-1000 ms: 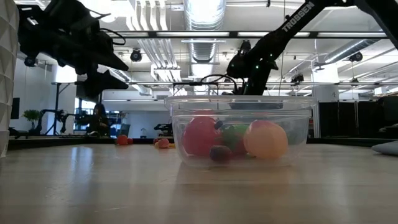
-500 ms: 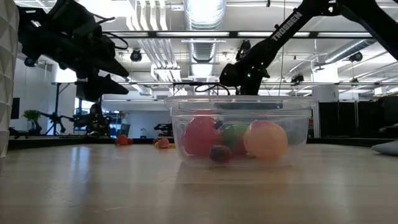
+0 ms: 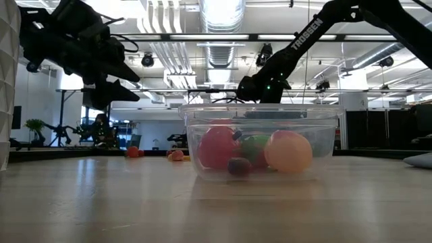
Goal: Pick and placing Produce into tupperware
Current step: Put the orange pumpkin into the transparent bin
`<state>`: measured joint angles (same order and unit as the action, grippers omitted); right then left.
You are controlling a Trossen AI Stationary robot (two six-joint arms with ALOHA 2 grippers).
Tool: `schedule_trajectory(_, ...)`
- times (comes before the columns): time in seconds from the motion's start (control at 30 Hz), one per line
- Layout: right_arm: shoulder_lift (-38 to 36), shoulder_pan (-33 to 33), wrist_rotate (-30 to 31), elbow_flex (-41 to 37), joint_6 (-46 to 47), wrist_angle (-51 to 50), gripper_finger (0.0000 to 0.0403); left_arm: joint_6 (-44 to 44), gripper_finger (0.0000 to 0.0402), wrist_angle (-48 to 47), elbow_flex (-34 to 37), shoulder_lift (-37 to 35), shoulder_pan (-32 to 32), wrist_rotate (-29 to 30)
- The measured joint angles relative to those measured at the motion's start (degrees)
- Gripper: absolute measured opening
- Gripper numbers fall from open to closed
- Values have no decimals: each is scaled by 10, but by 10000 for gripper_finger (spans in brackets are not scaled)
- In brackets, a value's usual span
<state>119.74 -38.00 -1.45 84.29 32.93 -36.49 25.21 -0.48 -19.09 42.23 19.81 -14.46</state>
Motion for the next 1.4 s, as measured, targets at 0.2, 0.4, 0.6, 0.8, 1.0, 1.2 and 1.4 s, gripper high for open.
schedule_trajectory(0.2,0,0,0,0,-2,-1,252,-1,245,0,0,0,0,0)
schedule_trajectory(0.4,0,0,-6,1,-2,-5,239,-3,245,0,0,0,0,0)
schedule_trajectory(0.6,-13,6,-31,7,-2,-22,265,-7,245,0,0,0,0,0)
schedule_trajectory(0.8,-54,15,-50,7,-24,-51,241,-16,245,0,0,1,0,0)
schedule_trajectory(1.0,-88,25,22,7,-33,-88,220,-34,245,1,0,4,0,1)
schedule_trajectory(1.2,-84,39,43,7,-77,-81,252,-44,245,2,0,4,0,2)
schedule_trajectory(1.4,-72,55,45,6,-86,-68,305,-45,245,3,0,3,0,0)
